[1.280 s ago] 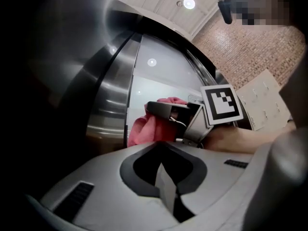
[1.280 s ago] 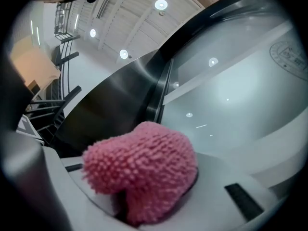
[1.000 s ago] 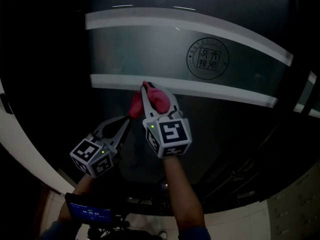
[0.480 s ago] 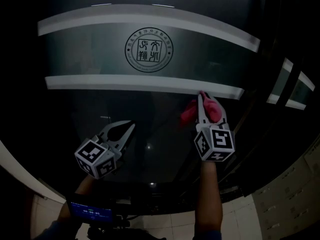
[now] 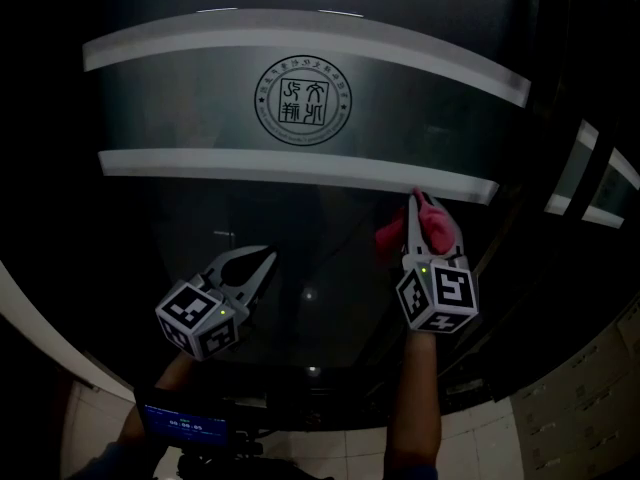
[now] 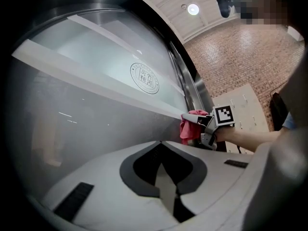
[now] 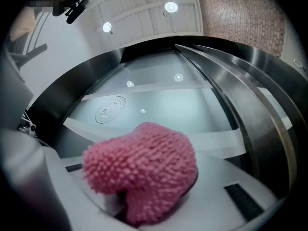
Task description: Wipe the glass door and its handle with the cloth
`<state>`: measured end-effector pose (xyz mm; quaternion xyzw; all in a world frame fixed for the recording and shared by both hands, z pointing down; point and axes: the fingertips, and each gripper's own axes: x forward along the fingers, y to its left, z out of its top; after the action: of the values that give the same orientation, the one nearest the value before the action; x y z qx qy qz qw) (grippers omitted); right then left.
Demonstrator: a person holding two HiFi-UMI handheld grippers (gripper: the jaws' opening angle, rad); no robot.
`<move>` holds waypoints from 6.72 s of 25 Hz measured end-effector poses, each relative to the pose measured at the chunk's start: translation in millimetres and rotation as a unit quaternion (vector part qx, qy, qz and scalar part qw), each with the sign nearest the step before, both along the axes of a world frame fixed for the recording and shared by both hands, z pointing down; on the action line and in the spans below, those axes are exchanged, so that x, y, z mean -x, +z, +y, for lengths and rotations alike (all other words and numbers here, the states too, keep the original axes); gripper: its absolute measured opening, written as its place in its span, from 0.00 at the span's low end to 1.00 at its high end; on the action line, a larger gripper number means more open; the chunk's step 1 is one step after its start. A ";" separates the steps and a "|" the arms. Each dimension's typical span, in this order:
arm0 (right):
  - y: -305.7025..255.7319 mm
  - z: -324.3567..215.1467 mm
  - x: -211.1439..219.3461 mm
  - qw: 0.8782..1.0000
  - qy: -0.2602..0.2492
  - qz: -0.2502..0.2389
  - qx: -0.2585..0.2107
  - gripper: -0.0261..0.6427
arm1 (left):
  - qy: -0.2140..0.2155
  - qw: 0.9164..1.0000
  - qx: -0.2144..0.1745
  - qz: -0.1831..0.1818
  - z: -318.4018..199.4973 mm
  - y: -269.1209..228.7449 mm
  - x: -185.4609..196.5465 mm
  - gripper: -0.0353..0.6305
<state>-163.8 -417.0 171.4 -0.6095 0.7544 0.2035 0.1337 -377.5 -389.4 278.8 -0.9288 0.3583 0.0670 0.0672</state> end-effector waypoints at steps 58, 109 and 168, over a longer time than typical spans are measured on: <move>100.8 1.6 79.0 0.998 -0.042 0.011 0.036 0.12 | -0.037 0.998 0.041 -0.038 -1.3 65.3 23.7 0.06; 191.6 -1.7 21.4 0.993 -0.045 -0.004 0.111 0.12 | -0.017 0.995 0.091 -0.033 16.0 118.4 -96.6 0.06; 98.7 209.6 -446.0 0.998 0.003 0.020 0.055 0.12 | 0.167 0.984 0.036 -0.049 184.8 57.4 -648.8 0.06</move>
<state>282.2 -207.4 270.1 -0.6145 0.7649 0.1740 0.0844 271.3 -204.6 336.1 -0.9795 0.1965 0.0193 0.0392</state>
